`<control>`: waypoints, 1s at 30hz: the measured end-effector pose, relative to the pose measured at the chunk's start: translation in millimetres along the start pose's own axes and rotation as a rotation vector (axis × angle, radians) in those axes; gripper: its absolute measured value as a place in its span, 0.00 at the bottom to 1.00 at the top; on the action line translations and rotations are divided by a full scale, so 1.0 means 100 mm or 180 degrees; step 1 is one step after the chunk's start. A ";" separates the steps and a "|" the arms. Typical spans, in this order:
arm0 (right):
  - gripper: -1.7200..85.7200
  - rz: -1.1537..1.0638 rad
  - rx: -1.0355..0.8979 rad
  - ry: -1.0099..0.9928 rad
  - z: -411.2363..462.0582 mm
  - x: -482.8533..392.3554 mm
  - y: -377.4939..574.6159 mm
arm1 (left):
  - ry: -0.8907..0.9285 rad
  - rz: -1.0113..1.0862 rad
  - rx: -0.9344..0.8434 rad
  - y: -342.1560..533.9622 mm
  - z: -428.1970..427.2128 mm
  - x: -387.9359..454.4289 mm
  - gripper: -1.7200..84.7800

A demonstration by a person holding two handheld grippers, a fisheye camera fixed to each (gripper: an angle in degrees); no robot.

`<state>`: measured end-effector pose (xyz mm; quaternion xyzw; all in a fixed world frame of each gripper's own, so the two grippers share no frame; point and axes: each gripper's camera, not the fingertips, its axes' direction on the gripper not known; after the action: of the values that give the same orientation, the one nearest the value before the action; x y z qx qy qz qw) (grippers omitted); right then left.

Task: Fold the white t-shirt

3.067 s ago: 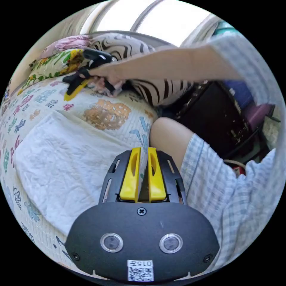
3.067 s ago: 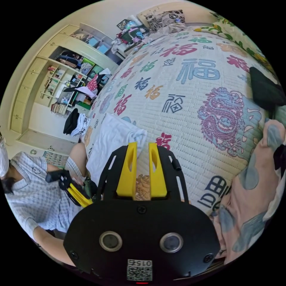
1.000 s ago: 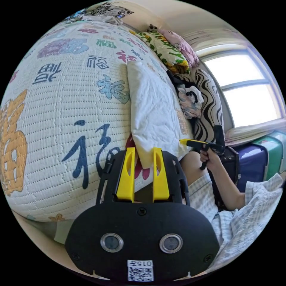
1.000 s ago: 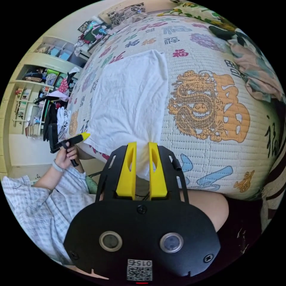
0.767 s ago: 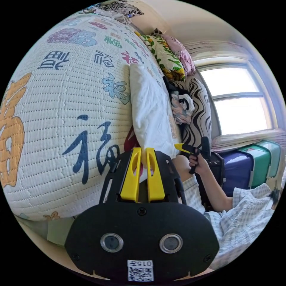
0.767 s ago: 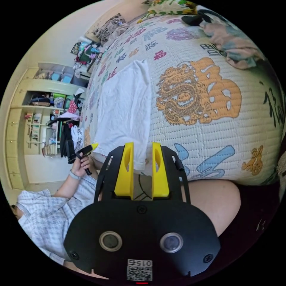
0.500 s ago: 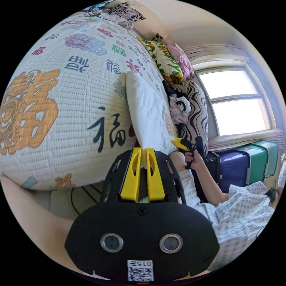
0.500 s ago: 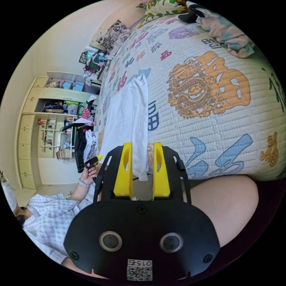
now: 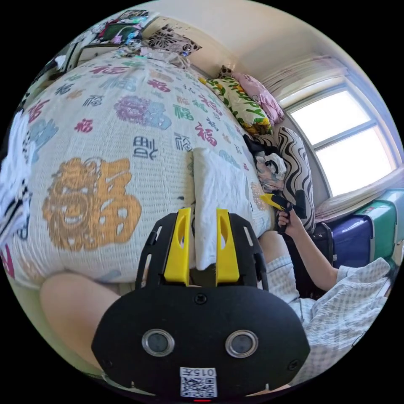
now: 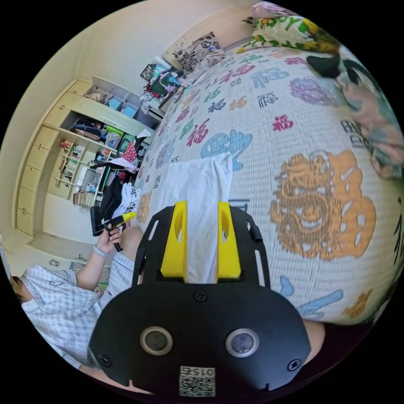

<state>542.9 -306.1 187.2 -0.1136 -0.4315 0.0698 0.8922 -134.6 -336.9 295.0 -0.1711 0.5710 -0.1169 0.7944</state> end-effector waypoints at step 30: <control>0.01 0.0592 0.0105 -0.0581 0.28 0.88 -1.12 | 0.0742 -0.0366 -0.0108 -1.63 0.87 -0.83 0.01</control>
<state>577.8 -390.4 299.7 -0.1316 -0.4973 0.1693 0.8407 -77.5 -442.2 458.2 -0.2022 0.6505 -0.1717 0.7117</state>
